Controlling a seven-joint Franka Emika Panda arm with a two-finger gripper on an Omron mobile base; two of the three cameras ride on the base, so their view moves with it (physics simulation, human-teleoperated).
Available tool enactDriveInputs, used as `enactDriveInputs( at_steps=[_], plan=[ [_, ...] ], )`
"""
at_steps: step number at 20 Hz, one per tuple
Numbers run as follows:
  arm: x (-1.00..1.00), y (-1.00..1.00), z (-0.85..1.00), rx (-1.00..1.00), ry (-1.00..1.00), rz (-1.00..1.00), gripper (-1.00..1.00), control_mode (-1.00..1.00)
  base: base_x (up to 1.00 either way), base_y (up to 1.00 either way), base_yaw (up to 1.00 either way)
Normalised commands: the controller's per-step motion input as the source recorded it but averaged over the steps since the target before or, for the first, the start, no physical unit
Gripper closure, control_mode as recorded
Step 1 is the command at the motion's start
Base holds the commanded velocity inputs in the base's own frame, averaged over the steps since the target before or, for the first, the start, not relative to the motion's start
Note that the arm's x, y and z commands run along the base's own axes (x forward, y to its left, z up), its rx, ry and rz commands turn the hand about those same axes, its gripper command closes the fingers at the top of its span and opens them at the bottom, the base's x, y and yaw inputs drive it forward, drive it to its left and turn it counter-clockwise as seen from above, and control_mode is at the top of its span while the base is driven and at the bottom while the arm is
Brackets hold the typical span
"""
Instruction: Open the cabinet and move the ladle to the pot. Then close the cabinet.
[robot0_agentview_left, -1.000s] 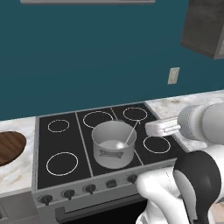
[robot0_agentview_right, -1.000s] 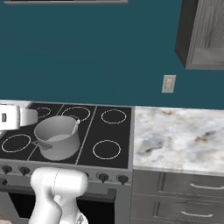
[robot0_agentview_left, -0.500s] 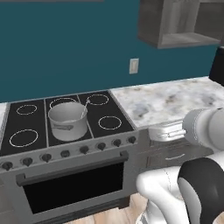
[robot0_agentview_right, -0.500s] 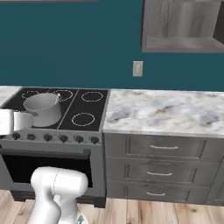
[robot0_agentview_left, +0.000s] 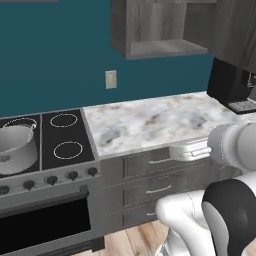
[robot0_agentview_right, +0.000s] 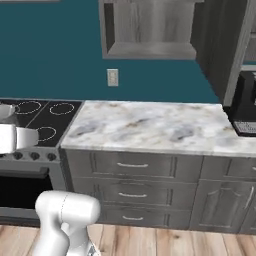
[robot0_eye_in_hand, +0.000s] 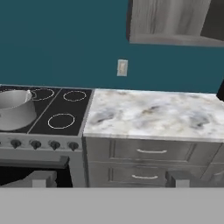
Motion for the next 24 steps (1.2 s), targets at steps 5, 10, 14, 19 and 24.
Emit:
enactDriveInputs(
  at_steps=[5,10,14,19,24],
  plan=[
    [0.00,0.00,0.00,0.00,0.00,0.00,-1.00,1.00,-0.23,-0.97,0.00],
    [0.00,0.00,0.00,0.00,0.00,0.00,-1.00,1.00,-0.31,-0.55,0.00],
    [0.00,0.00,0.00,0.00,0.00,0.00,-1.00,1.00,-0.03,-0.63,0.00],
    [0.00,0.00,0.00,0.00,0.00,0.00,-1.00,1.00,0.06,-0.17,-0.40],
    [0.00,0.00,0.00,0.00,0.00,0.00,-1.00,1.00,0.00,-0.04,-0.54]
  ],
)
